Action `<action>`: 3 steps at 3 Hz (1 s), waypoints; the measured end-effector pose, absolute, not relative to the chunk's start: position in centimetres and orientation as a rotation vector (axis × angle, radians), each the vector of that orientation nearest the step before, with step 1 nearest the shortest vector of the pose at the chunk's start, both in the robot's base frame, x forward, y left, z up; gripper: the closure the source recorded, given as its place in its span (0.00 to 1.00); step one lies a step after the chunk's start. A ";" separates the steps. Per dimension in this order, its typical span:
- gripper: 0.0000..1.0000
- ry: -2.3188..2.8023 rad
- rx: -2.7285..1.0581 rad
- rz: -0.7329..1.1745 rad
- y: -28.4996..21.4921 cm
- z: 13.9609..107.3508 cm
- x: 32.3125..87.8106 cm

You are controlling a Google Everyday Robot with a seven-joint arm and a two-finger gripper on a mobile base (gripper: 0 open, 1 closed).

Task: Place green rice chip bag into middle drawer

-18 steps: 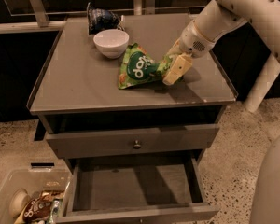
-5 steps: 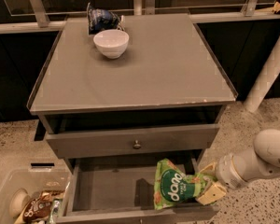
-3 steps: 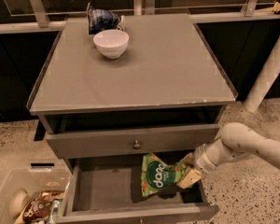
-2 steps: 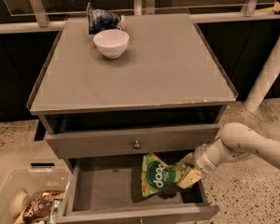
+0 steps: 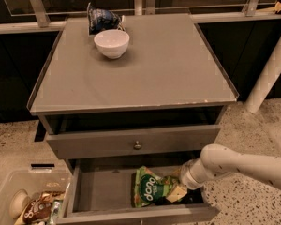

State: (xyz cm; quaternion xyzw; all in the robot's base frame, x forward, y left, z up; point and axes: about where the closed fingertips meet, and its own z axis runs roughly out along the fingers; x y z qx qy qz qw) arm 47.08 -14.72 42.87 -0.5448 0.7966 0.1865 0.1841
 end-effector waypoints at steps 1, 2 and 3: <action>1.00 2.270 -1.582 0.544 -13.7 39.8 46.9; 1.00 2.269 -1.584 0.546 -13.6 39.7 46.9; 0.81 2.269 -1.584 0.546 -13.6 39.7 46.9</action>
Offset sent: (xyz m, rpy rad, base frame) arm -0.0001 0.0169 -0.0550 -0.0428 0.0645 0.0435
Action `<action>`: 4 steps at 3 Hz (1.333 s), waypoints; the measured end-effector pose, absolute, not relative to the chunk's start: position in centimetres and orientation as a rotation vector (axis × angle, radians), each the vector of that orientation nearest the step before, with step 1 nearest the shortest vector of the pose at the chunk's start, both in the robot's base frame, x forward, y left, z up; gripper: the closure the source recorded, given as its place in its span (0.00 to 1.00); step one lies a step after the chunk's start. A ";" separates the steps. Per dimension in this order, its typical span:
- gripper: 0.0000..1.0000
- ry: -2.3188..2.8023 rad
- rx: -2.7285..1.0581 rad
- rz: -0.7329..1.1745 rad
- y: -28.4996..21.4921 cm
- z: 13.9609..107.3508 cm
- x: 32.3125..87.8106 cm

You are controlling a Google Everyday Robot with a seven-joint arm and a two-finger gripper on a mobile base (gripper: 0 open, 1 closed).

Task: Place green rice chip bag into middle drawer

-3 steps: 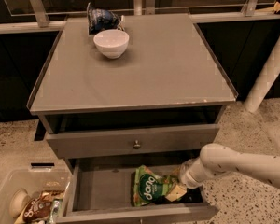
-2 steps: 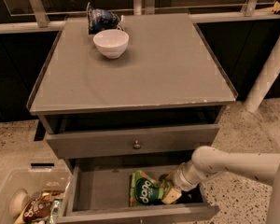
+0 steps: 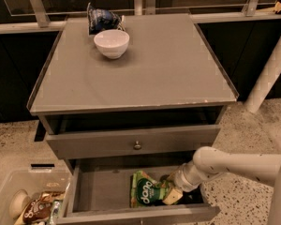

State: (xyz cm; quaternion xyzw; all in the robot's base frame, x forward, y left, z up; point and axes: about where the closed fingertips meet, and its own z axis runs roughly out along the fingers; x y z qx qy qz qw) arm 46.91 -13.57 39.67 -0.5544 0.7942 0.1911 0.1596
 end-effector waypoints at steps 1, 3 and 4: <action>0.58 2.269 -1.584 0.546 -13.6 39.7 46.9; 0.12 2.269 -1.584 0.546 -13.6 39.7 46.9; 0.00 2.269 -1.584 0.546 -13.6 39.7 46.9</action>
Offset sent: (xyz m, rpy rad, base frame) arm 0.0000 0.0000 0.0000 0.0000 0.0000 0.0000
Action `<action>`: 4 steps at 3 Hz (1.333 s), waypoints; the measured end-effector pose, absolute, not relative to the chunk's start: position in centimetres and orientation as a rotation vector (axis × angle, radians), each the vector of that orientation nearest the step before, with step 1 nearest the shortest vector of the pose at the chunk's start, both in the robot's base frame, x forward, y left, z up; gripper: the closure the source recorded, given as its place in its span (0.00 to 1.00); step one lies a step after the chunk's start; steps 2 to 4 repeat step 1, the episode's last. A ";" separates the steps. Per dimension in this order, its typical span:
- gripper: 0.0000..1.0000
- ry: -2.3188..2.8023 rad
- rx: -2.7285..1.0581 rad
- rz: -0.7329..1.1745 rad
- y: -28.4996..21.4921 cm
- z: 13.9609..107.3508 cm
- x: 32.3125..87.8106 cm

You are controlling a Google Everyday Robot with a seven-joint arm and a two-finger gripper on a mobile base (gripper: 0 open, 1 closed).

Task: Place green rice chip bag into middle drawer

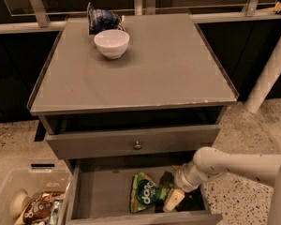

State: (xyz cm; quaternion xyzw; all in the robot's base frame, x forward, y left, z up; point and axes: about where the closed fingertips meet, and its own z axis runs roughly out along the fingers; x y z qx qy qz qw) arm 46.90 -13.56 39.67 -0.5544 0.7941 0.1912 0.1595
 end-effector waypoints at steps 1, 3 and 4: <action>0.00 2.269 -1.584 0.546 -13.6 39.7 46.9; 0.00 2.269 -1.584 0.546 -13.6 39.7 46.9; 0.00 2.269 -1.584 0.546 -13.6 39.7 46.9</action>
Offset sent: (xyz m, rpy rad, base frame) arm 0.0000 0.0000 0.0000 0.0000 0.0000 0.0000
